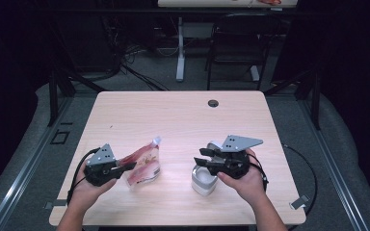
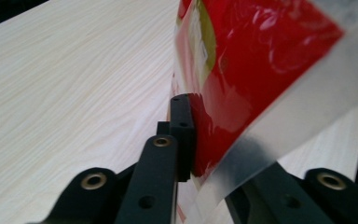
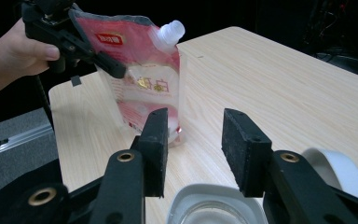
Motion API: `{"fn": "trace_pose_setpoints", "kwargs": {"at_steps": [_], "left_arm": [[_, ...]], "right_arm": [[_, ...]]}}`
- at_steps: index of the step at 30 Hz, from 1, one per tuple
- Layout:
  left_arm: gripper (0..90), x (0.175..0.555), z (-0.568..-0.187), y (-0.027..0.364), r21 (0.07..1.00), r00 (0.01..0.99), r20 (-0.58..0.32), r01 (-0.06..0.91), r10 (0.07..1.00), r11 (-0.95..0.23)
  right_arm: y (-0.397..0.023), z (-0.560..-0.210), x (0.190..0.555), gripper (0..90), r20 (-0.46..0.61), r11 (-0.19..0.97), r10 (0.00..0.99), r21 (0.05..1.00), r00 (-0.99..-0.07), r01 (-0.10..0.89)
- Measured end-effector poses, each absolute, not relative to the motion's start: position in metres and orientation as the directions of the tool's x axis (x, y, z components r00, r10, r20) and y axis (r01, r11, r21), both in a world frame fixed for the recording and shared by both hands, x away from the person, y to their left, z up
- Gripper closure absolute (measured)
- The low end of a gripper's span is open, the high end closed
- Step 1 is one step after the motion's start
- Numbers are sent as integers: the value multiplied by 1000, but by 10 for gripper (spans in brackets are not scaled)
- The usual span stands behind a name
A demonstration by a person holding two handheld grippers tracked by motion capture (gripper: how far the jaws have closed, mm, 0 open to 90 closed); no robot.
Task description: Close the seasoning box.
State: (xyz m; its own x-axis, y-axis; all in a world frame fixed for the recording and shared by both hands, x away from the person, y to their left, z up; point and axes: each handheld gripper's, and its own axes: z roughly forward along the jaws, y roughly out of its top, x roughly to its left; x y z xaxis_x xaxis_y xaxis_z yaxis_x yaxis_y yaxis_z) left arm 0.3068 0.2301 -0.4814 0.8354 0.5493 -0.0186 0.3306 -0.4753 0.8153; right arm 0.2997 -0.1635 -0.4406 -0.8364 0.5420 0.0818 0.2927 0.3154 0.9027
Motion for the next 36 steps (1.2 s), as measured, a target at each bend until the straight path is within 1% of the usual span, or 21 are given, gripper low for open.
{"fn": "trace_pose_setpoints", "kwargs": {"at_steps": [3, 14, 17, 21, 30, 36], "left_arm": [[800, 305, -480, 231, 819, 834, -33, 338, 550, -463], [624, 301, -476, 235, 826, 811, -68, 372, 581, -424], [596, 300, -476, 236, 819, 806, -74, 385, 588, -425], [570, 299, -477, 238, 810, 799, -75, 397, 596, -431], [563, 296, -475, 244, 802, 788, -76, 413, 611, -432], [554, 294, -472, 243, 791, 786, -61, 413, 615, -450]], "right_arm": [[-168, -443, 298, 609, 88, 296, 557, 908, -826, 297], [-188, -447, 294, 605, 101, 255, 605, 915, -789, 313], [-192, -446, 293, 603, 107, 240, 615, 918, -781, 314], [-197, -444, 291, 601, 102, 235, 629, 920, -771, 314], [-206, -443, 289, 601, 102, 213, 652, 926, -752, 311], [-212, -443, 289, 627, 106, 198, 671, 928, -734, 315]]}}
